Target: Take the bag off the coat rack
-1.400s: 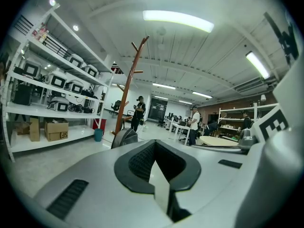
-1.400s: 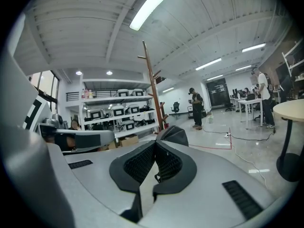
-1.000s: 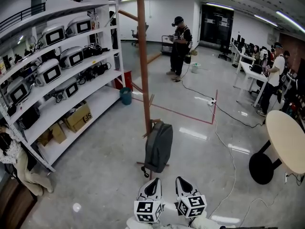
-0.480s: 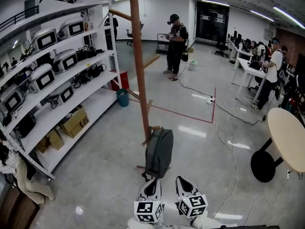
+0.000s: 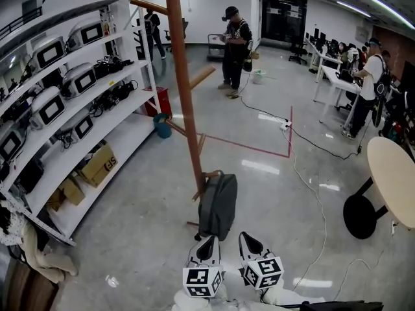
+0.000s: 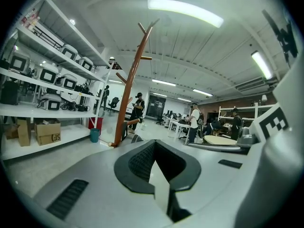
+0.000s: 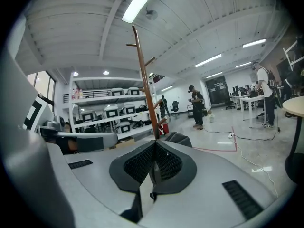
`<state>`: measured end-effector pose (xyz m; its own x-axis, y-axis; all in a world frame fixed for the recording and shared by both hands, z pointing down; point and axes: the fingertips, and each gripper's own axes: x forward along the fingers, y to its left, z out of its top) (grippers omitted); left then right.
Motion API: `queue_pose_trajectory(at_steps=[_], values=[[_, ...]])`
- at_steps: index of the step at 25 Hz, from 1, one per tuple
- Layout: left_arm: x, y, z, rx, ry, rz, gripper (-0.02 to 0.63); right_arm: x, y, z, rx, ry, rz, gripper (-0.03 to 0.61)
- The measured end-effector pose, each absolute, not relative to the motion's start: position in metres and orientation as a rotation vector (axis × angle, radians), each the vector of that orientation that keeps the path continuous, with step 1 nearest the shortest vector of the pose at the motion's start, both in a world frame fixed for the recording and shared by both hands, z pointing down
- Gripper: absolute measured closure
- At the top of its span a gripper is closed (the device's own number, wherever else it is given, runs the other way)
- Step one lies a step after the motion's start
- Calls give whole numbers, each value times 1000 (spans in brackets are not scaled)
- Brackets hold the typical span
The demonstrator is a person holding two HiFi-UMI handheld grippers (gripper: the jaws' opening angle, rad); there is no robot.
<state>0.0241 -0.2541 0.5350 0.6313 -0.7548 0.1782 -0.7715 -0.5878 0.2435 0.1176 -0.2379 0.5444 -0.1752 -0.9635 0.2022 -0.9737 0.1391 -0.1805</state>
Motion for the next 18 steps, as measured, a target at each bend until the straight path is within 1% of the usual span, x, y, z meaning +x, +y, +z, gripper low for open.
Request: queue_pose_trajectory(at_steps=[18], values=[[28,-306,532,2563,-1222,62,612,117,-288,539,2007,-2336,427,568]])
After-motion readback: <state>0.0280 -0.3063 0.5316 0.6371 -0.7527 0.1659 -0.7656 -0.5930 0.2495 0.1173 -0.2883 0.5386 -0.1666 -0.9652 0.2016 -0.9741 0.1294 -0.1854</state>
